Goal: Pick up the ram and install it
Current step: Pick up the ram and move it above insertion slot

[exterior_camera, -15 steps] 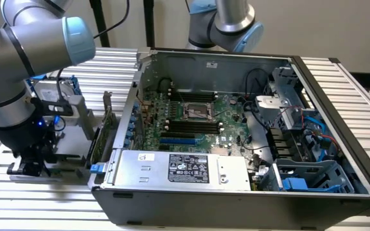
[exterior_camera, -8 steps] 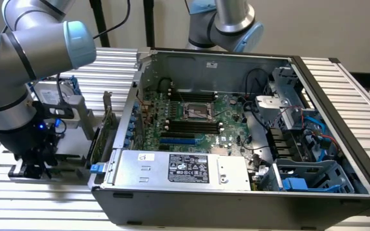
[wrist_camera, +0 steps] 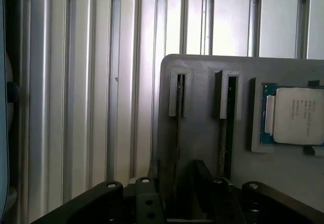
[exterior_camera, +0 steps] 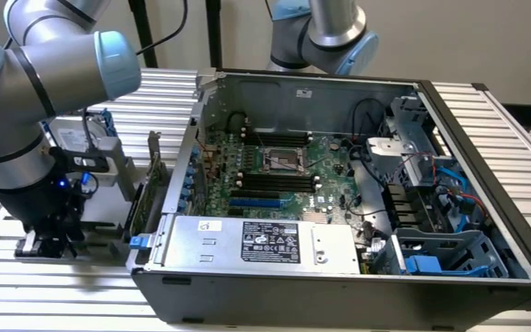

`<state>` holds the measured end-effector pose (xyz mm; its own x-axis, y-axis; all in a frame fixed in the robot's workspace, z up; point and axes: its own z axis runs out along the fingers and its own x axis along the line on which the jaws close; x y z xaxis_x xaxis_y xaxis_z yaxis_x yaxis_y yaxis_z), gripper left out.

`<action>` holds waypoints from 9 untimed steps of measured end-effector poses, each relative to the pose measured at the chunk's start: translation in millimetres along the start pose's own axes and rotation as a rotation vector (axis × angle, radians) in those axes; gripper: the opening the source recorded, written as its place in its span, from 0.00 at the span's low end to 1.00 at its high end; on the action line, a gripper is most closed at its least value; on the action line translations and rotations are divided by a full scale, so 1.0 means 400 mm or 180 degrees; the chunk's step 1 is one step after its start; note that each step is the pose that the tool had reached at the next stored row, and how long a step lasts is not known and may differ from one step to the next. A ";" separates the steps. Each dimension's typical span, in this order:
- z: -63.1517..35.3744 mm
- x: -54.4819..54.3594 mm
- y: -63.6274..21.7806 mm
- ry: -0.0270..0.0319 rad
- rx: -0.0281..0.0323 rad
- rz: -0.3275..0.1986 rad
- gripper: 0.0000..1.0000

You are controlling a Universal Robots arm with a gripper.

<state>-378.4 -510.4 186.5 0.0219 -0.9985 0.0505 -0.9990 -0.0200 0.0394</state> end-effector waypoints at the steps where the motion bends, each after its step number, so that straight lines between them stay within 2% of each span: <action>1: 0.000 0.000 -0.001 0.0000 0.0000 0.0000 0.40; 2: 0.000 0.000 -0.001 0.0000 0.0000 0.0001 0.33; 9: -0.004 0.000 -0.002 0.0000 -0.0001 0.0000 0.33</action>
<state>-377.5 -510.4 187.9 0.0219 -0.9985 0.0506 -0.9990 -0.0199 0.0396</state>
